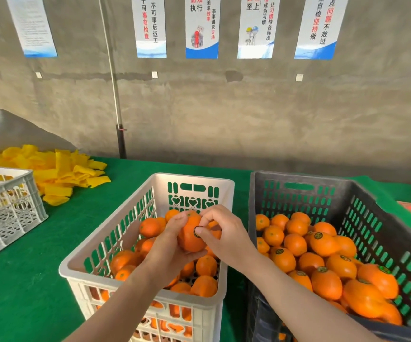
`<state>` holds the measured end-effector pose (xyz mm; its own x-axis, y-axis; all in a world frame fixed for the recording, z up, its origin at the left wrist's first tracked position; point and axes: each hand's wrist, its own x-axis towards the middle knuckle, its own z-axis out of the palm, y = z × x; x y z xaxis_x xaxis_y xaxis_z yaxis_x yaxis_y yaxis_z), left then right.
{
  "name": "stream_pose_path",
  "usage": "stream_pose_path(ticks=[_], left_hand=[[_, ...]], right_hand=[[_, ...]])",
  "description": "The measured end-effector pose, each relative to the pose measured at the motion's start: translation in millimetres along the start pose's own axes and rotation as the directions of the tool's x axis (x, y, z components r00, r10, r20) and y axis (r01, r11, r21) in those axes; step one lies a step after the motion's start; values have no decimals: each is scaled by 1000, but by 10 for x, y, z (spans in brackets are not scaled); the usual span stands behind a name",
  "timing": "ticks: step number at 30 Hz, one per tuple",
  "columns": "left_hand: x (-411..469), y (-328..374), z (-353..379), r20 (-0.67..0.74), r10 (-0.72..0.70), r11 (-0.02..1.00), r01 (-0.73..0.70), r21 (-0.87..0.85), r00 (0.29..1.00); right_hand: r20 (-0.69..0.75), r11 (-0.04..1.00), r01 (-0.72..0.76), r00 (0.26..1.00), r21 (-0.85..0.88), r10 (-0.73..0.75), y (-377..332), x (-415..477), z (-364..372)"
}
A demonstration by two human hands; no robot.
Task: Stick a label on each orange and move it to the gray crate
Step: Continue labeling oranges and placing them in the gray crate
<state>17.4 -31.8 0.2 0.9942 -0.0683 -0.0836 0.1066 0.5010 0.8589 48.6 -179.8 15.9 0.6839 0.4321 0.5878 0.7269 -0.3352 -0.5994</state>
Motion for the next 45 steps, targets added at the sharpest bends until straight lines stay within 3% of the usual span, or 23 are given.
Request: stream_pose_path(ticks=[3,5,10,12,15,18,19,21,22,23,26,29,35,37,38,40,41,42,43,45], left_hand=[[-84,45,28,9,17,999,-17,-35,1000],[-158,86,78,-3,34,996,-34,-77,999],[-303,113,319,22,38,999,-37,-28,999],[-341,68,500,23,25,996,-27,86,999],[-394,-57,863,127,170,970,-189,156,977],[-344,-338,1155,153,342,809,-373,453,927],[-288,-454,1215,205,370,681,-414,604,906],[-167,-672,1278,321,334,327,-429,842,886],[-123,-753,1294,355,296,183,-417,890,887],[-98,-806,1305,364,255,104,-400,910,896],[-32,-858,1301,353,236,30,-370,928,905],[-34,-851,1270,373,213,-25,-376,926,903],[-80,-808,1301,332,199,-12,-337,942,922],[-110,-790,1313,319,209,15,-329,944,925],[-126,-782,1324,313,215,25,-326,945,925],[-150,-766,1337,305,230,38,-322,946,924],[-160,-764,1342,304,237,41,-322,946,923],[-175,-765,1344,306,243,42,-325,945,920],[-188,-766,1344,313,247,39,-332,942,917],[-212,-780,1341,338,257,20,-354,935,906]], right_hand=[[-30,1000,7,1000,-2,-7,-91,-31,8],[-27,994,-93,995,60,94,-197,-58,-22],[98,982,-136,987,132,124,-419,-236,-197],[26,990,-137,990,41,136,-482,-293,-382],[-151,987,-160,976,4,159,-497,-329,-801],[-261,939,-343,905,20,336,-329,-365,-1235],[-260,904,-428,874,-13,410,-233,-394,-1360],[-189,812,-560,826,-164,532,6,-488,-1567],[-123,759,-590,805,-275,581,125,-546,-1637],[-43,707,-589,779,-391,625,237,-606,-1684],[210,601,-482,642,-637,737,486,-714,-1684],[357,564,-322,519,-760,777,654,-759,-1560],[379,538,-224,499,-813,779,846,-797,-1429],[338,531,-231,554,-815,761,768,-795,-1457],[274,557,-272,654,-785,705,694,-787,-1488],[-18,697,-397,875,-598,483,461,-800,-1524],[-208,808,-368,929,-460,305,308,-856,-1511],[-363,904,-256,923,-342,124,139,-945,-1480],[-432,959,-105,902,-262,-19,-24,-1074,-1426],[-303,980,81,943,-183,-135,-234,-1469,-1214]])
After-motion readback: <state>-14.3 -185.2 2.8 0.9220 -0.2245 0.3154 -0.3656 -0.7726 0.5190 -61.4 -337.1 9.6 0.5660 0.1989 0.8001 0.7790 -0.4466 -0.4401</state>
